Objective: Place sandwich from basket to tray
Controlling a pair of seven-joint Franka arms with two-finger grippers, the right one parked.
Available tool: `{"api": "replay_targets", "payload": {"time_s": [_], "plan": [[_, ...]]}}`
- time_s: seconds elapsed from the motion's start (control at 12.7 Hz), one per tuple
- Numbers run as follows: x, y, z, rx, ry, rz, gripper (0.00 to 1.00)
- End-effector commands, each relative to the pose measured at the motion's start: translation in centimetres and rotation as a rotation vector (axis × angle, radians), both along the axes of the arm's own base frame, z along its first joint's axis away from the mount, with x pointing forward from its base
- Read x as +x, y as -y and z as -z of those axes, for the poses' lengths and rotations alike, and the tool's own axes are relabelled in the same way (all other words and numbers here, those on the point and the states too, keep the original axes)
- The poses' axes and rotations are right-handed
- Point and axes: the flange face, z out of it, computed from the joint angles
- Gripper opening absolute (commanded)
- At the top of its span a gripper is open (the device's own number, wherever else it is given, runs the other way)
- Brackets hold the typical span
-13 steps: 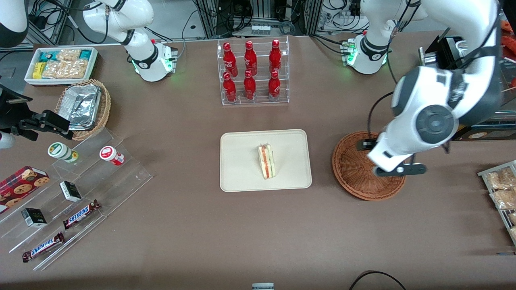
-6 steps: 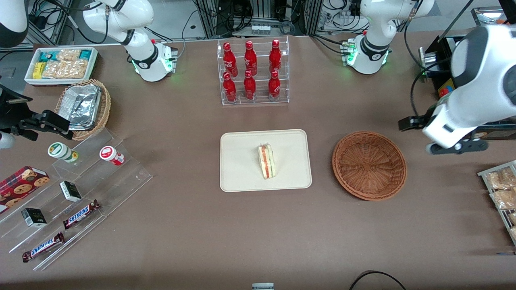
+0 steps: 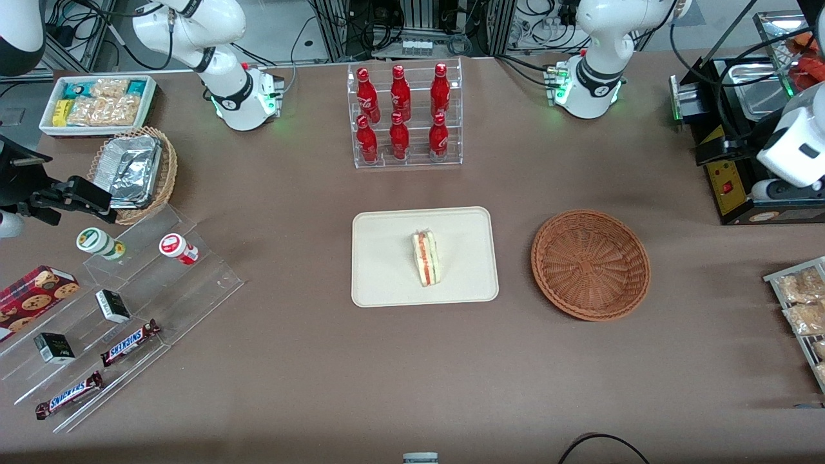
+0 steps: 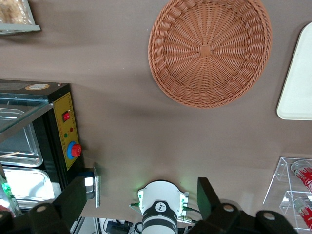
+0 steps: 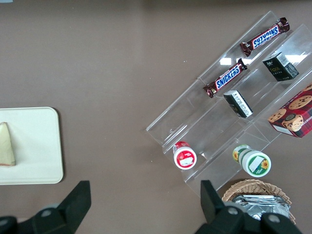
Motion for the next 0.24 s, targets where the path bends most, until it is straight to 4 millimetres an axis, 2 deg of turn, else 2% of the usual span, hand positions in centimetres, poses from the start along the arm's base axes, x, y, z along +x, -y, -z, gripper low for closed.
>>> {"api": "replay_targets", "payload": {"time_s": [0.0, 0.16], "plan": [[-0.5, -1.0, -1.6, 0.003, 0.015, -0.007, 1.00], [-0.6, -2.1, -1.8, 0.004, 0.022, -0.034, 1.00]]}}
